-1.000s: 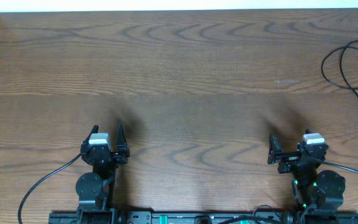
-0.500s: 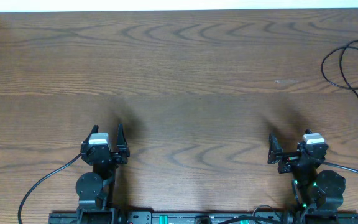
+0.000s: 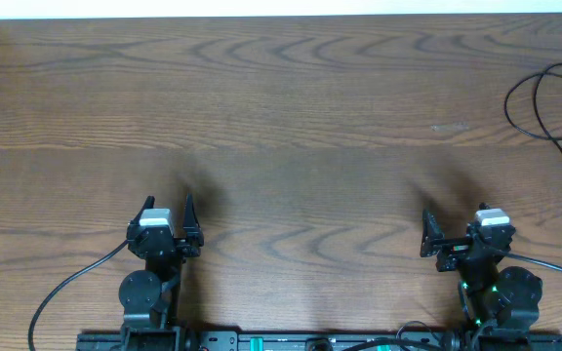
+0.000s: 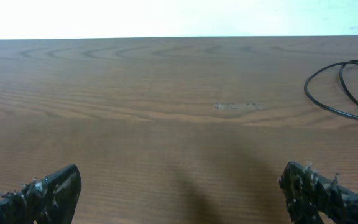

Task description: Untangle cables

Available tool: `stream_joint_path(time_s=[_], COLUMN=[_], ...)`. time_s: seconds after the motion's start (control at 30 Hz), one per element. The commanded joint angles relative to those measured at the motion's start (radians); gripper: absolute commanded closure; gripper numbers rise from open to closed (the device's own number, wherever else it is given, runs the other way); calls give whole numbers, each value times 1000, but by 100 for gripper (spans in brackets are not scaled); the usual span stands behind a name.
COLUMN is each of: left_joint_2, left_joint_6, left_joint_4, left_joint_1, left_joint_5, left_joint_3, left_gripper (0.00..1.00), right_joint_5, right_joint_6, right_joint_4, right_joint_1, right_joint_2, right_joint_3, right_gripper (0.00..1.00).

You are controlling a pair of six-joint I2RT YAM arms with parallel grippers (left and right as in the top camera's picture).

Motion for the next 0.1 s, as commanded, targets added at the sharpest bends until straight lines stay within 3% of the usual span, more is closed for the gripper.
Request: stream_joint_path(time_s=[0.0,0.07], left_joint_2=[-6,-6], left_joint_6=[-1,-1], left_joint_4=[-52,-52], left_joint_1=[-4,-4], left_joint_5=[-47,-47], left_joint_3=[-8,-8], left_gripper=[33,33], right_joint_5=[7,7], right_joint_6=[10,10], right_joint_4=[1,1], right_joint_1=[9,9], right_joint_2=[-5,-5], right_joint_3=[-3,-4], right_gripper=[1,1])
